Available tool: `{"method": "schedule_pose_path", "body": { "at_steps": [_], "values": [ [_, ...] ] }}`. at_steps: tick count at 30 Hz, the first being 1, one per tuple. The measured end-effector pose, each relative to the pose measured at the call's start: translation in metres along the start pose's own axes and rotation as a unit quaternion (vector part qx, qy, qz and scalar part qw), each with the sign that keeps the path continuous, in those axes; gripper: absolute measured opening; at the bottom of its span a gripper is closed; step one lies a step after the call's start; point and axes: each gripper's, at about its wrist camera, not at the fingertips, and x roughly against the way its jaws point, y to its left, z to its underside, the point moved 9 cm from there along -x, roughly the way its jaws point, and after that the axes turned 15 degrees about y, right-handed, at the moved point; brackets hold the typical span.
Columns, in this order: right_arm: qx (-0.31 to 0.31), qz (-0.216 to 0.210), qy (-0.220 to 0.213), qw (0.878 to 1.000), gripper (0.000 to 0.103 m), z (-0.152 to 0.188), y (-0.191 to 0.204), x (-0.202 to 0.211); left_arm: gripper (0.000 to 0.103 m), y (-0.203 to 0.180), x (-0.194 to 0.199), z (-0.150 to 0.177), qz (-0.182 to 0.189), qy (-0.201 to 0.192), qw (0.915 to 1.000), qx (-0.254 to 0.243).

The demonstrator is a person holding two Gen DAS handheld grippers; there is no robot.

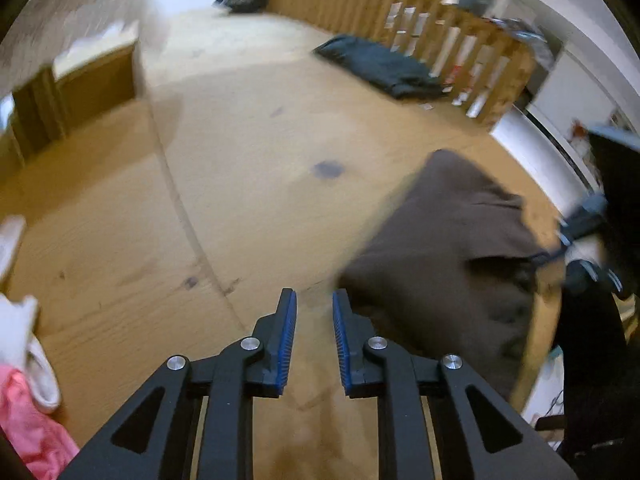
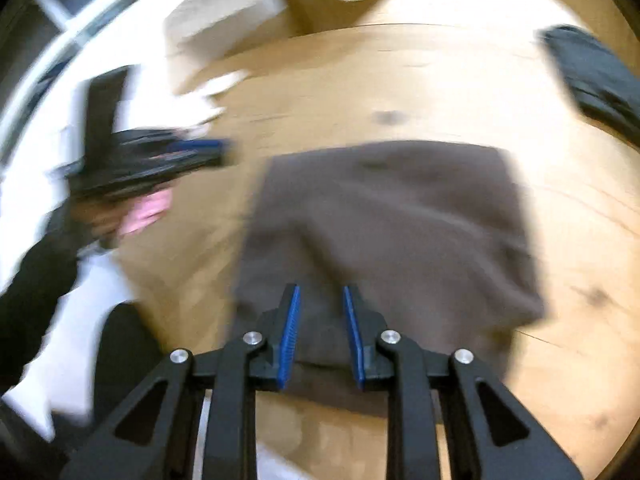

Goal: Fold clothes

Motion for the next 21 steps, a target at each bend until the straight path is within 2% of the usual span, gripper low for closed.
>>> {"method": "schedule_pose_path", "body": {
  "at_steps": [1,3,5,8,10,11,12,14,15,17,18,19,21],
  "values": [
    [-0.020,0.020,0.002,1.000,0.022,0.005,-0.012,-0.005,0.016,-0.020,0.000,-0.003,0.017,0.002,0.9998,-0.010],
    [-0.048,-0.006,0.013,0.999,0.023,0.016,-0.019,-0.019,0.017,-0.062,-0.007,-0.007,0.060,0.014,0.9978,-0.026],
    [-0.050,-0.003,0.019,0.999,0.023,0.025,-0.017,-0.030,0.020,-0.095,-0.029,-0.003,0.092,0.047,0.9938,-0.041],
    [-0.035,-0.018,0.035,0.999,0.025,0.033,0.006,-0.039,0.019,-0.089,-0.050,0.010,0.074,0.074,0.9936,-0.042],
    [-0.019,-0.072,0.062,0.995,0.025,0.039,0.024,-0.045,0.010,-0.082,-0.063,0.019,0.059,0.090,0.9933,-0.042],
    [-0.011,-0.099,0.074,0.992,0.025,0.042,0.033,-0.047,0.008,-0.072,-0.063,0.022,0.063,0.096,0.9931,-0.026],
    [-0.006,-0.124,0.071,0.990,0.025,0.045,0.042,-0.040,0.003,-0.061,-0.059,0.025,0.061,0.099,0.9931,-0.012],
    [0.004,-0.170,0.063,0.983,0.025,0.051,0.058,-0.026,0.002,-0.045,-0.048,0.030,0.039,0.105,0.9937,0.001],
    [-0.002,-0.164,0.035,0.986,0.025,0.052,0.051,-0.012,0.002,-0.041,-0.042,0.033,0.020,0.107,0.9940,0.000],
    [-0.029,-0.149,-0.023,0.988,0.025,0.056,0.026,0.018,0.011,-0.043,-0.025,0.038,-0.010,0.106,0.9943,-0.009],
    [-0.056,-0.139,-0.033,0.988,0.025,0.060,0.005,0.025,0.016,-0.051,-0.016,0.038,-0.016,0.101,0.9946,-0.015],
    [-0.082,-0.129,-0.043,0.987,0.025,0.064,-0.015,0.031,0.016,-0.064,-0.010,0.035,-0.013,0.094,0.9952,-0.025],
    [-0.110,-0.071,-0.046,0.990,0.025,0.068,-0.046,0.029,0.017,-0.093,-0.003,0.029,-0.003,0.080,0.9956,-0.049]
  ]
}}
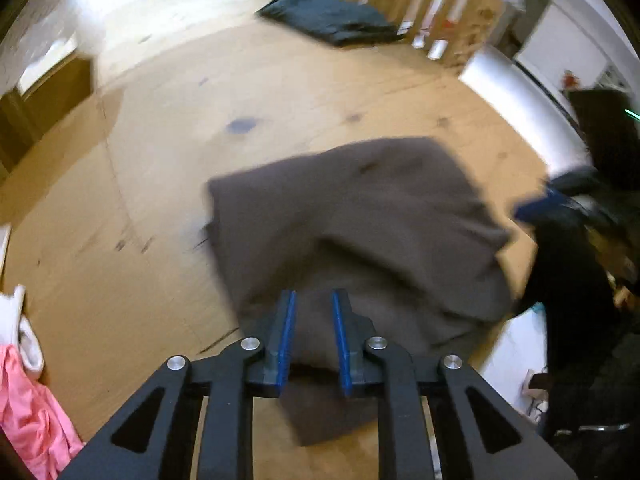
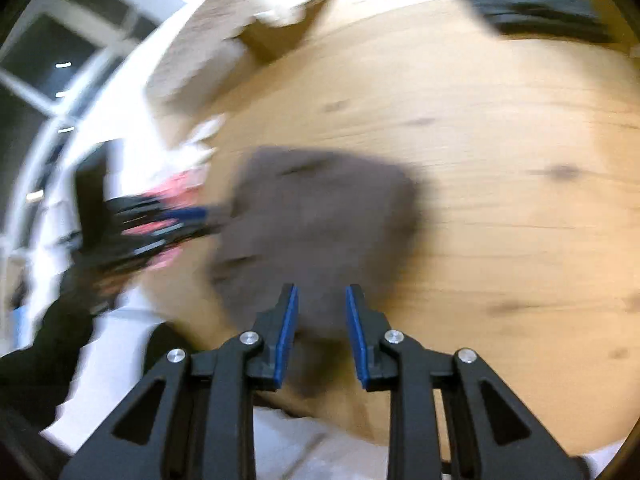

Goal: Fold clothes

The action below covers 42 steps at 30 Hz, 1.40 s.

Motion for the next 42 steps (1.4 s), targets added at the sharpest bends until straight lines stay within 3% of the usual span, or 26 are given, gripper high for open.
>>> {"method": "schedule_pose_path", "body": {
  "at_steps": [2,5,9,12,14,16,19,24,28,35,42],
  "values": [
    [0.007,0.046,-0.007,0.999,0.025,-0.007,-0.024,0.001,0.019,-0.030,0.004,-0.010,0.013,-0.012,0.9996,-0.024],
    [0.032,0.080,-0.005,0.996,0.025,-0.018,-0.038,-0.008,0.020,-0.084,-0.013,-0.028,0.050,-0.011,0.9971,-0.057],
    [0.057,0.057,-0.001,0.997,0.033,-0.032,-0.034,-0.021,0.027,-0.122,-0.045,-0.034,0.072,0.013,0.9947,-0.072],
    [0.047,0.032,0.012,0.998,0.033,-0.042,-0.039,-0.030,0.035,-0.132,-0.060,-0.040,0.043,0.020,0.9957,-0.080],
    [0.046,0.029,0.014,0.998,0.033,-0.044,-0.046,-0.028,0.038,-0.118,-0.066,-0.042,0.019,0.028,0.9957,-0.085],
    [0.045,0.025,0.008,0.999,0.033,-0.046,-0.053,-0.021,0.025,-0.110,-0.069,-0.040,0.003,0.041,0.9944,-0.098],
    [0.050,0.023,-0.008,0.998,0.033,-0.048,-0.057,-0.011,0.013,-0.106,-0.057,-0.043,0.021,0.038,0.9956,-0.083],
    [0.085,0.024,-0.030,0.996,0.033,-0.057,-0.056,0.006,0.013,-0.089,-0.002,-0.054,0.076,-0.018,0.9964,-0.034],
    [0.153,0.031,-0.028,0.987,0.033,-0.067,-0.033,0.000,0.011,-0.058,0.036,-0.065,0.106,-0.060,0.9925,0.016],
    [0.200,0.050,-0.023,0.978,0.033,-0.081,-0.018,-0.023,0.010,-0.041,0.050,-0.077,0.096,-0.072,0.9927,0.016],
    [0.217,0.043,-0.015,0.975,0.009,-0.086,-0.017,-0.026,0.009,-0.039,0.044,-0.077,0.084,-0.066,0.9942,0.008]
  ]
}}
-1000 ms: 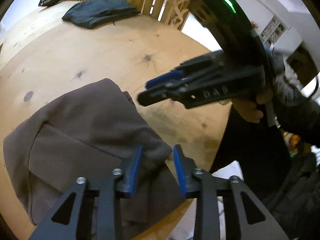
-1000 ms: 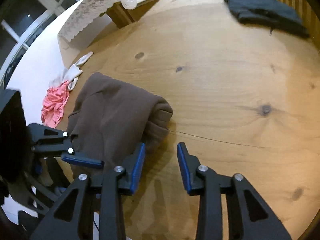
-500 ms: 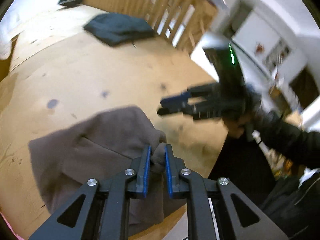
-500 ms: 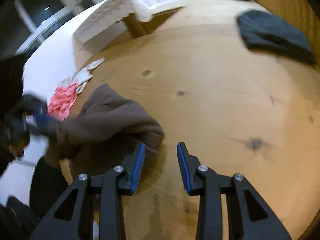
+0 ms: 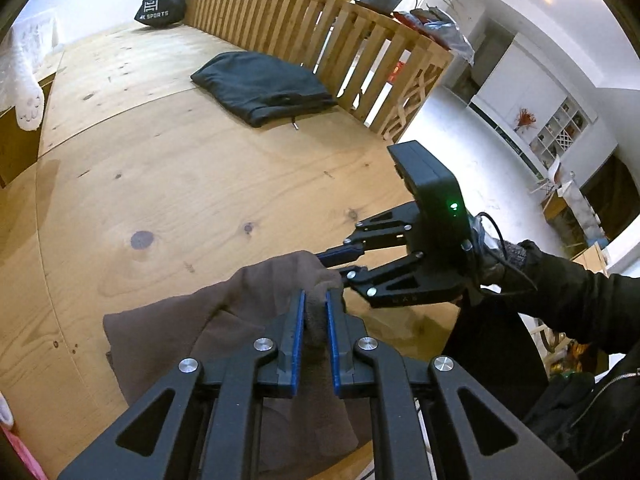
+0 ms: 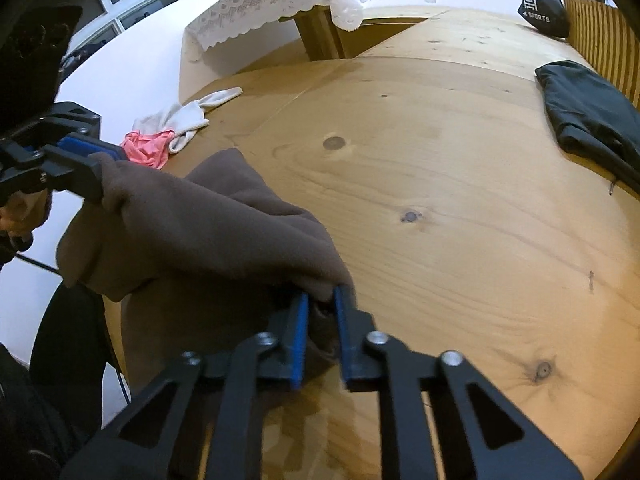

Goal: Fold clothes
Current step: 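Hold the bundle edge with the left gripper while the right gripper pinches its corner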

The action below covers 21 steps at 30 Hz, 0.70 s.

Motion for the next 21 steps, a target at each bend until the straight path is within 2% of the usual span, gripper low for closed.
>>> {"method": "schedule_pose_path", "body": {
  "at_steps": [5,6,8,11,13,16,17,19,20,21],
  "values": [
    [-0.013,0.000,0.016,1.000,0.004,0.012,-0.013,-0.002,0.008,0.006,-0.002,0.008,-0.001,0.006,1.0000,0.003],
    [-0.018,-0.007,0.012,1.000,0.003,0.014,-0.015,0.001,0.008,0.005,-0.004,0.010,0.004,0.009,0.9999,0.004],
    [-0.043,0.006,0.005,0.999,0.004,0.018,-0.028,0.004,0.008,-0.005,-0.014,0.018,0.023,0.023,0.9995,-0.004],
    [-0.071,0.007,0.002,0.997,0.005,0.017,-0.037,0.008,0.008,-0.028,-0.038,0.031,0.046,0.055,0.9967,-0.038],
    [-0.087,0.005,0.001,0.996,0.010,0.016,-0.039,0.011,0.009,-0.043,-0.057,0.042,0.061,0.078,0.9940,-0.046],
    [-0.095,-0.030,0.009,0.995,0.012,0.010,-0.029,0.006,0.009,-0.058,-0.070,0.054,0.050,0.098,0.9909,-0.078],
    [-0.079,-0.015,0.013,0.997,0.012,0.009,-0.025,0.002,0.009,-0.060,-0.066,0.053,0.055,0.092,0.9910,-0.080],
    [-0.047,0.013,0.018,0.999,0.023,0.008,-0.019,-0.004,0.009,-0.058,-0.052,0.048,0.067,0.078,0.9921,-0.072],
    [-0.033,0.025,0.018,0.999,0.031,0.007,-0.017,-0.006,0.009,-0.053,-0.046,0.046,0.061,0.072,0.9931,-0.069],
    [-0.025,0.025,0.016,0.999,0.032,0.007,-0.015,-0.007,0.009,-0.046,-0.040,0.044,0.051,0.067,0.9941,-0.068]
  ]
}}
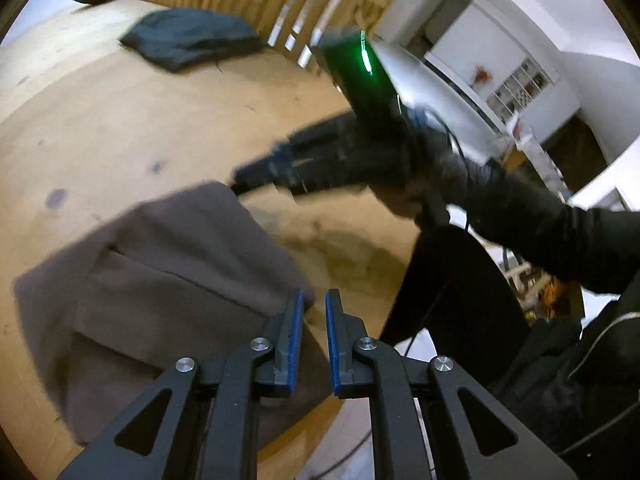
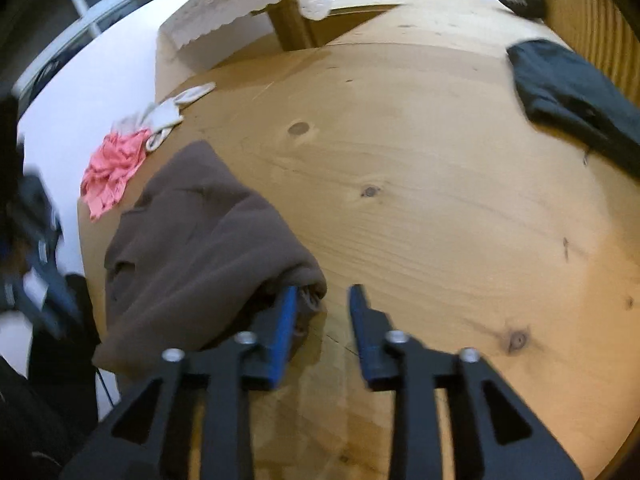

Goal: Fold clothes

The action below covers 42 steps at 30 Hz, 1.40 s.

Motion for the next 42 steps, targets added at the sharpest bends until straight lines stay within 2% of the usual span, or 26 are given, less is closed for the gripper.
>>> {"method": "schedule_pose_path", "body": {
  "at_steps": [3,6,8,9,11,13,16,17,19,21,24,27,28,30,32,33,35,37,38,39,40,41,42],
  "values": [
    [0.029,-0.004,-0.007,1.000,0.032,-0.004,0.005,-0.001,0.009,0.023,0.021,-0.001,-0.025,-0.014,0.9995,0.013],
    [0.046,-0.012,-0.001,0.999,0.032,-0.011,0.008,-0.005,0.011,0.053,0.039,-0.001,-0.049,-0.033,0.9970,0.050],
    [0.054,-0.022,0.004,0.998,0.032,-0.015,0.010,-0.005,0.011,0.083,0.037,0.004,-0.104,-0.023,0.9920,0.069],
    [0.058,-0.027,0.005,0.998,0.030,-0.016,0.012,-0.005,0.011,0.099,0.032,0.007,-0.123,-0.010,0.9890,0.081],
    [0.065,-0.035,0.012,0.997,0.016,-0.017,0.014,-0.007,0.011,0.125,0.018,0.016,-0.143,0.017,0.9841,0.104],
    [0.068,-0.028,0.024,0.997,0.012,-0.016,0.012,-0.010,0.012,0.139,0.005,0.023,-0.145,0.035,0.9825,0.112],
    [0.086,-0.014,0.048,0.995,0.008,-0.007,0.003,-0.014,0.013,0.142,-0.004,0.025,-0.139,0.034,0.9839,0.107],
    [0.075,-0.006,0.063,0.995,0.004,-0.004,-0.010,-0.018,0.013,0.141,-0.005,0.025,-0.136,0.033,0.9844,0.106],
    [0.053,0.044,0.071,0.995,0.000,-0.001,-0.035,-0.019,0.013,0.140,-0.008,0.026,-0.130,0.032,0.9856,0.103],
    [0.024,0.029,0.065,0.997,0.000,0.002,-0.045,-0.011,0.013,0.143,-0.006,0.028,-0.114,0.025,0.9874,0.106],
    [0.003,-0.015,0.012,1.000,0.001,-0.007,-0.023,0.020,0.013,0.146,-0.003,0.029,-0.096,0.016,0.9890,0.111],
    [0.010,-0.038,-0.013,0.999,0.001,-0.020,0.007,0.024,0.012,0.145,-0.004,0.029,-0.100,0.013,0.9894,0.105],
    [0.015,-0.049,-0.002,0.999,0.001,-0.021,0.016,0.012,0.012,0.146,-0.003,0.030,-0.095,0.011,0.9897,0.106],
    [0.036,0.014,0.076,0.996,0.000,-0.010,0.013,-0.025,0.012,0.148,0.000,0.032,-0.076,0.008,0.9901,0.118],
    [0.023,0.024,0.068,0.997,0.001,-0.010,0.015,-0.010,0.009,0.145,0.015,0.036,-0.070,-0.006,0.9897,0.125],
    [0.012,0.019,0.049,0.999,0.006,-0.012,0.022,0.002,0.009,0.143,0.025,0.036,-0.077,-0.020,0.9897,0.119],
    [-0.009,0.009,0.013,1.000,0.008,-0.017,0.035,0.025,0.011,0.143,0.036,0.033,-0.091,-0.039,0.9895,0.106],
    [-0.039,-0.035,0.012,0.999,0.016,-0.014,0.059,0.014,0.018,0.152,0.026,0.030,-0.092,-0.034,0.9898,0.103],
    [-0.054,-0.055,0.013,0.997,0.020,-0.012,0.070,0.008,0.020,0.157,0.021,0.029,-0.093,-0.031,0.9899,0.102],
    [-0.049,-0.042,0.053,0.997,0.020,0.003,0.074,-0.017,0.024,0.162,0.015,0.027,-0.094,-0.029,0.9900,0.101],
    [-0.043,-0.027,0.089,0.995,0.018,0.017,0.078,-0.040,0.019,0.166,0.010,0.026,-0.095,-0.026,0.9901,0.100],
    [-0.024,-0.013,0.067,0.997,0.018,0.020,0.082,-0.039,0.018,0.170,0.000,0.024,-0.095,-0.022,0.9907,0.095],
    [-0.028,-0.006,0.072,0.997,0.017,0.023,0.083,-0.032,0.018,0.173,0.002,0.025,-0.086,-0.026,0.9904,0.105]
  ]
}}
